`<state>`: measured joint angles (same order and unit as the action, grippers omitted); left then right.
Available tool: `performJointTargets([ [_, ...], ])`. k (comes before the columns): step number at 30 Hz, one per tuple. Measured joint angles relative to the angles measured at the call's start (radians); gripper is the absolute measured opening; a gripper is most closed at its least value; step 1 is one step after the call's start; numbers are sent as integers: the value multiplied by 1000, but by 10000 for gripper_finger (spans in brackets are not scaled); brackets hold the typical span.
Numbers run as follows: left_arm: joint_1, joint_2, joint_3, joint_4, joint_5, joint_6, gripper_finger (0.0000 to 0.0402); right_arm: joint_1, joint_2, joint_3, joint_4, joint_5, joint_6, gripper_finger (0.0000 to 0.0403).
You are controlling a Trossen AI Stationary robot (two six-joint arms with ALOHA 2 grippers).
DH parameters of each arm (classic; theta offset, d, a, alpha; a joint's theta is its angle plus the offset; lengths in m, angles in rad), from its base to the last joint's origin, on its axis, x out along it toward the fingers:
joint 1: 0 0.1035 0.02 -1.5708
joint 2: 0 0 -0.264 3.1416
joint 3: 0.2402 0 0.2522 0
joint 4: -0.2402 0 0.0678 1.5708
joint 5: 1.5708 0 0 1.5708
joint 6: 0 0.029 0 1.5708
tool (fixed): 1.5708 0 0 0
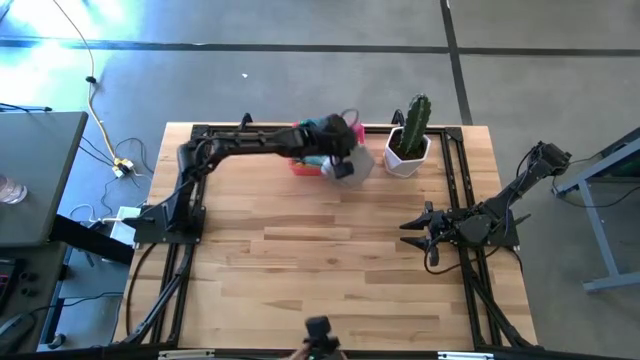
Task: Fold microfiber towels
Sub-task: Put the gray microfiber cloth into the pink bin
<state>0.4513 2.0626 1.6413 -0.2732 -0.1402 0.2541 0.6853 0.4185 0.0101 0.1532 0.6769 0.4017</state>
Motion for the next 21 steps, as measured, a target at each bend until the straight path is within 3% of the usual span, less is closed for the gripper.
performJointTargets([
  [7, 85, -68, 2, -56, -75, -44, 8, 0, 0, 0, -2, 0, -1, 165],
  [14, 154, -67, 1, -234, -123, -193, 8, 0, 0, 0, -4, 0, -1, 165],
  [21, 169, -101, 1, -197, -23, -240, 8, 0, 0, 0, -7, 0, 0, 165],
])
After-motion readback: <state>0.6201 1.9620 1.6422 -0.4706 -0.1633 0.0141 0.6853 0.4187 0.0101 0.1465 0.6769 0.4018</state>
